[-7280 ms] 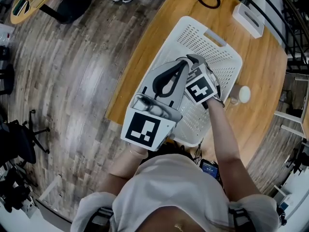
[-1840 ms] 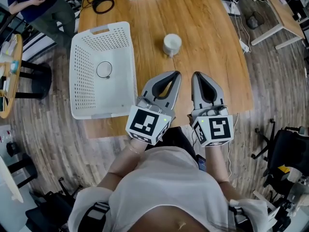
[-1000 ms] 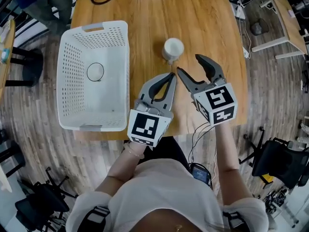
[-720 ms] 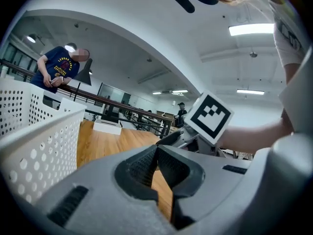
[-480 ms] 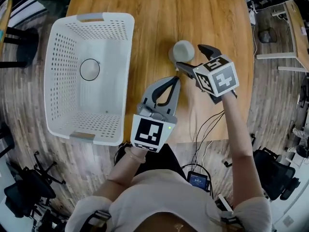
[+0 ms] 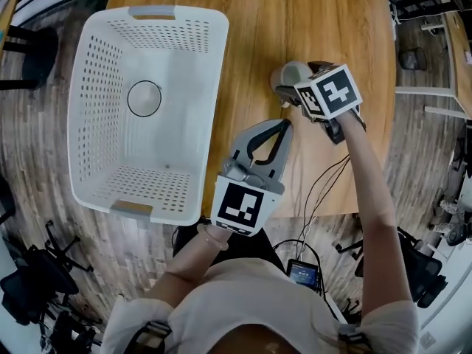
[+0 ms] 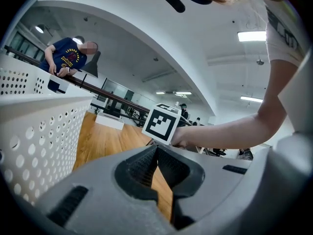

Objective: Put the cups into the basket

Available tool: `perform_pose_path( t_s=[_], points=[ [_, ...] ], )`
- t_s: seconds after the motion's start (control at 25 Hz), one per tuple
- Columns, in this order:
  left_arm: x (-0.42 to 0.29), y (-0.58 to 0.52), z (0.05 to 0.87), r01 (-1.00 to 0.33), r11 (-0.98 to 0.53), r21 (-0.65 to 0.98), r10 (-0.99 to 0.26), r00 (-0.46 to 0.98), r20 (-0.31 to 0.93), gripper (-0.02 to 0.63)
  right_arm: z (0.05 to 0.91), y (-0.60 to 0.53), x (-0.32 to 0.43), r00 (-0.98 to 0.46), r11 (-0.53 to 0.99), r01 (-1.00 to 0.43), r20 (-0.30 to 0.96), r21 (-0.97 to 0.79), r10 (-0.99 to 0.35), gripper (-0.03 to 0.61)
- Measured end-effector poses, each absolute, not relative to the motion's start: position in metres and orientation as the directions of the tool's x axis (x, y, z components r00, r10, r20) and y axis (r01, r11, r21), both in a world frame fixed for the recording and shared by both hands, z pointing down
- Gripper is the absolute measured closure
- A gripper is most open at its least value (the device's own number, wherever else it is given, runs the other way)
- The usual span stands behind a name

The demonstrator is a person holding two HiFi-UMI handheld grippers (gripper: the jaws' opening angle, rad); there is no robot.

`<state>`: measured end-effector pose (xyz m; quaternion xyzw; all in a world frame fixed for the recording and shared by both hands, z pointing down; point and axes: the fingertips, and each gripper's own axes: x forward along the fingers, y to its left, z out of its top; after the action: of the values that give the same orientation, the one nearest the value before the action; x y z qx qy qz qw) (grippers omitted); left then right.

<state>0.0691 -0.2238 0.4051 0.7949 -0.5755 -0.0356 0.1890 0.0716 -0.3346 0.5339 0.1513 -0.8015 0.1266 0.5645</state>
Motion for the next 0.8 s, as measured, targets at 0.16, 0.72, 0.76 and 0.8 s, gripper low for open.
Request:
perform_pose_path(
  t_s=[0.16,0.72,0.76,0.8],
  points=[
    [0.068,-0.221,0.406,-0.893,-0.27,0.36,-0.925,0.344,0.159,0.606,0.545,-0.334,0.069,-0.261,0.92,-0.391,0.961,-0.021,-0.088,0.167],
    [0.082,-0.207,0.401,-0.859,-0.326,0.394,-0.904,0.405,0.136,0.606,0.548,-0.336,0.063,-0.283,0.944,-0.329,0.956,-0.018,-0.08,0.167],
    [0.084,-0.205,0.4,-0.857,-0.333,0.394,-0.901,0.412,0.134,0.606,0.547,-0.335,0.062,-0.288,0.947,-0.322,0.954,-0.017,-0.081,0.167],
    [0.086,-0.203,0.398,-0.855,-0.339,0.394,-0.899,0.417,0.132,0.606,0.546,-0.334,0.062,-0.286,0.948,-0.319,0.954,-0.008,-0.088,0.167]
  ],
)
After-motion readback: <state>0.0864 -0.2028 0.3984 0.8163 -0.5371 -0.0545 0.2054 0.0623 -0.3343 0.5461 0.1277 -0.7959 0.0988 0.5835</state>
